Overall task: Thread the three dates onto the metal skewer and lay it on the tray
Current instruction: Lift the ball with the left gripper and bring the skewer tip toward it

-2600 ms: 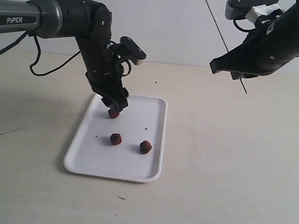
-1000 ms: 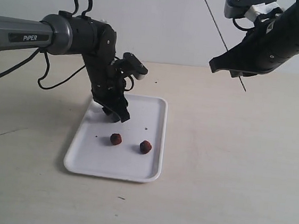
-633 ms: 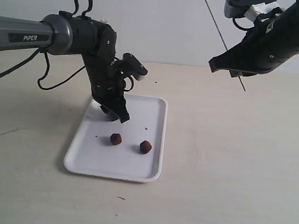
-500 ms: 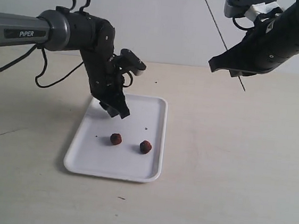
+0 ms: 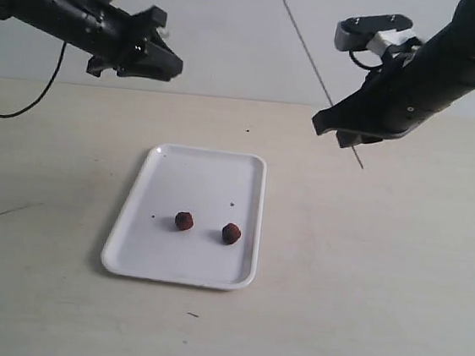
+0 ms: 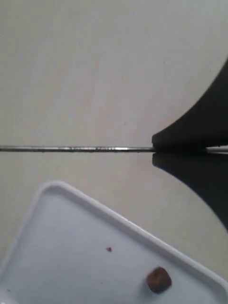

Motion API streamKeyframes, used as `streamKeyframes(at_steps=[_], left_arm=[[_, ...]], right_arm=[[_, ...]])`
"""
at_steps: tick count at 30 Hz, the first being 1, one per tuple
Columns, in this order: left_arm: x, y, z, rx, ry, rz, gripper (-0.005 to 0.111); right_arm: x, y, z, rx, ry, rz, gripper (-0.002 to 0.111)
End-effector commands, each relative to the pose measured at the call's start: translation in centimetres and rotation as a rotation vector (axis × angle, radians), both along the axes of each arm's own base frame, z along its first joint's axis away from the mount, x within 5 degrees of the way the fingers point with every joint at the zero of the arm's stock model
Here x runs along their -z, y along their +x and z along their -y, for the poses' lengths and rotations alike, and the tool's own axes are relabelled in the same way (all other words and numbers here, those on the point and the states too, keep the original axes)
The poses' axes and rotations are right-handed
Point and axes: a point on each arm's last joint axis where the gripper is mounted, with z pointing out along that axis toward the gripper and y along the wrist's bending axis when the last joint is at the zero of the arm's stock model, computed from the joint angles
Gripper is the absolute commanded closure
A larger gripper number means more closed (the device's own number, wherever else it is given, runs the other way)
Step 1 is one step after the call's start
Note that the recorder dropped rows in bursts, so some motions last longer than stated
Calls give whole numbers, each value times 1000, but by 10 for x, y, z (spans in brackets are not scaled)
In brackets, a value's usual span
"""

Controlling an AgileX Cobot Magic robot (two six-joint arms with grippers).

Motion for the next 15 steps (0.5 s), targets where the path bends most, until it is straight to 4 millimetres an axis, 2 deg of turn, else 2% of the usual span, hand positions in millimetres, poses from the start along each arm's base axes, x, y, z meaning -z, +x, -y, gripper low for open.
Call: streamKeyframes(at_steps=[1,6,11,15], left_arm=[[-26,8,-24,-79,-243,28,78],[-30,15,-46,-153,-288,60,79],[-31,20,-62,-209,-304,71,79],[-34,23,-64,-238,-321,95,79]], right_arm=[[21,-1,-18,-186,137,-87,108],[20,-8,-35,-356,302,-110,108],[19,-10,-36,-377,307,-115,108],[19,-13,-37,-413,314,-137,108]])
